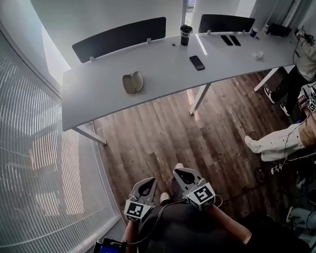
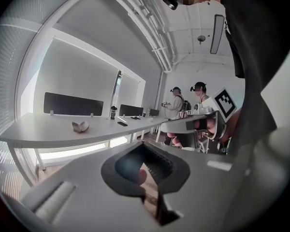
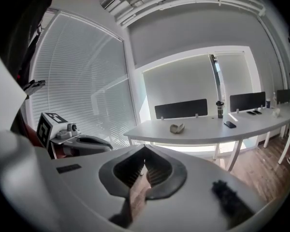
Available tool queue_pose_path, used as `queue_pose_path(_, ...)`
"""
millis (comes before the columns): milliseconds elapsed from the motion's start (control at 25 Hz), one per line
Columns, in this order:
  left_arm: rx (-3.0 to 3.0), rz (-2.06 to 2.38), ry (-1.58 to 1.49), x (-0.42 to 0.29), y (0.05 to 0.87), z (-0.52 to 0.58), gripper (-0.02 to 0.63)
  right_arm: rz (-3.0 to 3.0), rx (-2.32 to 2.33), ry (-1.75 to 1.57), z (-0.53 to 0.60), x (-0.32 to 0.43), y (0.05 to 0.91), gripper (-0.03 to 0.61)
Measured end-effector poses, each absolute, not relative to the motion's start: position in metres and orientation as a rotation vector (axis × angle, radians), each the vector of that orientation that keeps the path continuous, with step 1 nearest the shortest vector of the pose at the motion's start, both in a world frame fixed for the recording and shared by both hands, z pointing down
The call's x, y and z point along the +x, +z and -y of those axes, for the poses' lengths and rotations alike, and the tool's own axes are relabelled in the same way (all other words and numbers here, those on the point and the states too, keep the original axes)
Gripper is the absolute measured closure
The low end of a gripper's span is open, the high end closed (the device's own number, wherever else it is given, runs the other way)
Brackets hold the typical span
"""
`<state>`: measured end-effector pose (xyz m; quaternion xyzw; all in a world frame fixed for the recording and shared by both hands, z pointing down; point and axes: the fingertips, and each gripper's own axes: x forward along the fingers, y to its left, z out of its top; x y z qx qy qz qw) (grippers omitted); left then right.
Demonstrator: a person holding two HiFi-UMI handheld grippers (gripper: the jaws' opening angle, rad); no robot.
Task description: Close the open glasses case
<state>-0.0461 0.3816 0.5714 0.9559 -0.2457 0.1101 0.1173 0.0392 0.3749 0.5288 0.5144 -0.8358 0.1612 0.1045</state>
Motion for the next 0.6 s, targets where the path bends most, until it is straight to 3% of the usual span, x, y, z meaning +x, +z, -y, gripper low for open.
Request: queue_pose_path(600, 2.746, 0.732, 0.439, 0.043, 0.572, -0.299, 0.607, 2.562, 1.514, 0.520, -0.267, 0.135, 0.550, 0.574)
